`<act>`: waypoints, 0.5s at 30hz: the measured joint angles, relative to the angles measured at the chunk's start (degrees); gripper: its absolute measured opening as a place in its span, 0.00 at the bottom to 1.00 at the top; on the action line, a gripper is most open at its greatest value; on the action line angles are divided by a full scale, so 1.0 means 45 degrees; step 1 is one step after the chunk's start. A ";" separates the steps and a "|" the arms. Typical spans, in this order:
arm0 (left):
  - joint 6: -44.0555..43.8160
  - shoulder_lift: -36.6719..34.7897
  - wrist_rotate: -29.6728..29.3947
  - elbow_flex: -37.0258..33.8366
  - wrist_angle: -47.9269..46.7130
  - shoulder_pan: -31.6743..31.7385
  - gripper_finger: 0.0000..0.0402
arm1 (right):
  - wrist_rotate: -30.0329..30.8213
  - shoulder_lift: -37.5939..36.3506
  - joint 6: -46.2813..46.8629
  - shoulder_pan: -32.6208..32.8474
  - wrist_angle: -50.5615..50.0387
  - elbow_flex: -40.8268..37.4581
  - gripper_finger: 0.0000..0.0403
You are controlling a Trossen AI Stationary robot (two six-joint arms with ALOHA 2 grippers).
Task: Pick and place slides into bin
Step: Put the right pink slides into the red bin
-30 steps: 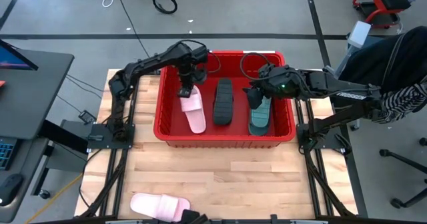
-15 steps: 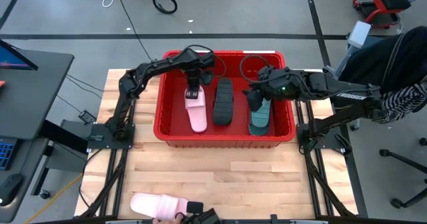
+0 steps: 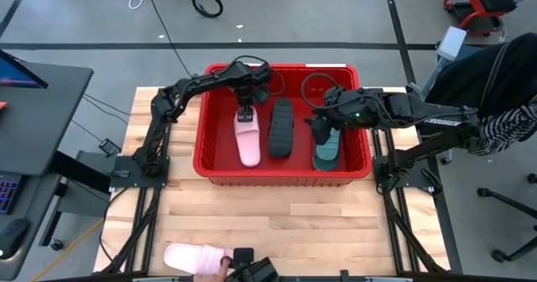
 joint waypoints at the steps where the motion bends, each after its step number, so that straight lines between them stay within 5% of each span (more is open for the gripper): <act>1: -0.0057 -0.0003 -0.0086 0.0000 0.0065 0.0000 0.61 | -0.0121 0.0000 0.0000 0.0000 0.0000 0.0000 0.52; 9: -0.0872 -0.0085 -0.0261 0.0000 -0.0138 -0.0010 0.67 | -0.0215 0.0000 -0.0355 0.0000 -0.0005 0.0000 0.52; 15: -0.3496 -0.0955 0.0438 0.0000 -0.1107 -0.0252 0.64 | -0.0521 0.0000 -0.0776 -0.0005 -0.0015 0.0000 0.52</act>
